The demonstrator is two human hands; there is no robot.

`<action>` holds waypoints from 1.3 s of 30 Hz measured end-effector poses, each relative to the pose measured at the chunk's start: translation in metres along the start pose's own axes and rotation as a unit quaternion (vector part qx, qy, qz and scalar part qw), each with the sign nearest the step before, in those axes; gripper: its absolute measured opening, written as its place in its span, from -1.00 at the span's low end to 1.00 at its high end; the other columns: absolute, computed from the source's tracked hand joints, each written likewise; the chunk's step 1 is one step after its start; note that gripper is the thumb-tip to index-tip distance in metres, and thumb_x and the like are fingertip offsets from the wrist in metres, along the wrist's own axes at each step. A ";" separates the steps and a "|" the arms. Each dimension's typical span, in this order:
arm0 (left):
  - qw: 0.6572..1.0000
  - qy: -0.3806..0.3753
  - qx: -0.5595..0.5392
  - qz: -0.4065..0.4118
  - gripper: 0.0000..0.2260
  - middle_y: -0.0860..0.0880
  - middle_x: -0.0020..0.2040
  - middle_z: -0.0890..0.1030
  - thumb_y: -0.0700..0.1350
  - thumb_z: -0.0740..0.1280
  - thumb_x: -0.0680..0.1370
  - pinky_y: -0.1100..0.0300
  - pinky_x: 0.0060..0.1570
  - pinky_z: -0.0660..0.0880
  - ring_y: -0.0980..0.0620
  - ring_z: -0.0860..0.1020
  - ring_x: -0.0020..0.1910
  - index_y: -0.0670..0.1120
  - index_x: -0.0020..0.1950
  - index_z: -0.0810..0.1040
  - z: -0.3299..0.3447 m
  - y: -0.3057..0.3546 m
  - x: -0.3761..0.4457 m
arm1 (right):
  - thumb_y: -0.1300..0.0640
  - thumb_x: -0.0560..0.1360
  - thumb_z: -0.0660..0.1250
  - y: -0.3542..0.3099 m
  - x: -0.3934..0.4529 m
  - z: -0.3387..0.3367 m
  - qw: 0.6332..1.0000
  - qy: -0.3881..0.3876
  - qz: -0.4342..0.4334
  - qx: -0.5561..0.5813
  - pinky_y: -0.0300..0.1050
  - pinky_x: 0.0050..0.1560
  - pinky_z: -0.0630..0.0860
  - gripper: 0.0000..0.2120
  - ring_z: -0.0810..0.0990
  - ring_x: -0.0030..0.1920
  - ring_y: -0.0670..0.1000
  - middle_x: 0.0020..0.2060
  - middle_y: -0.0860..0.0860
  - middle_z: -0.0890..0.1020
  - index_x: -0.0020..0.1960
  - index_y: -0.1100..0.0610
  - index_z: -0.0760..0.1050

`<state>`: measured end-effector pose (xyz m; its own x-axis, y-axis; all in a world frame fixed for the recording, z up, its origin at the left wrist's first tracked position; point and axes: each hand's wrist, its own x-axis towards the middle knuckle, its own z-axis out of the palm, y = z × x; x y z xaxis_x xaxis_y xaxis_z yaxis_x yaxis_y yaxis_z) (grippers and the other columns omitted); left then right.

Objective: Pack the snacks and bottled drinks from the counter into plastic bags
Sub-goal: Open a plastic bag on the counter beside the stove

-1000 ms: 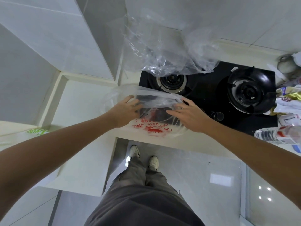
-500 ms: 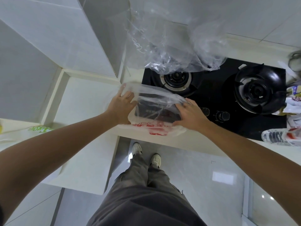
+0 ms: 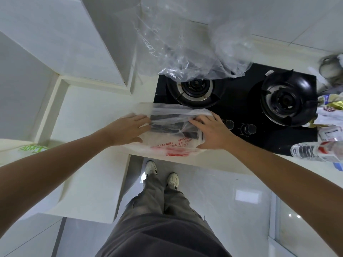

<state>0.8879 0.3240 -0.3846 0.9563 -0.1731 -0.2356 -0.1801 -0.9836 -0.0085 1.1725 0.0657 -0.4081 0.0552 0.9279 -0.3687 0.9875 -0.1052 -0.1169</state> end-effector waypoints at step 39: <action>0.986 0.014 0.045 -0.161 -0.63 -0.17 0.44 0.49 0.17 0.40 0.55 -0.32 0.57 -0.06 -0.24 0.27 0.56 -0.05 0.21 0.68 -0.005 0.009 0.004 | -0.39 0.45 0.42 -0.026 0.001 -0.001 0.995 0.029 0.031 -0.088 0.06 0.13 0.56 -0.08 0.67 0.09 0.14 0.34 0.12 0.48 0.62 0.07 0.21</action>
<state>0.8916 0.3138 -0.3804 0.9729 0.1440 -0.1807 0.1145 -0.9797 -0.1643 1.1470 0.0694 -0.4044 0.1202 0.9410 -0.3162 0.9922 -0.1032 0.0701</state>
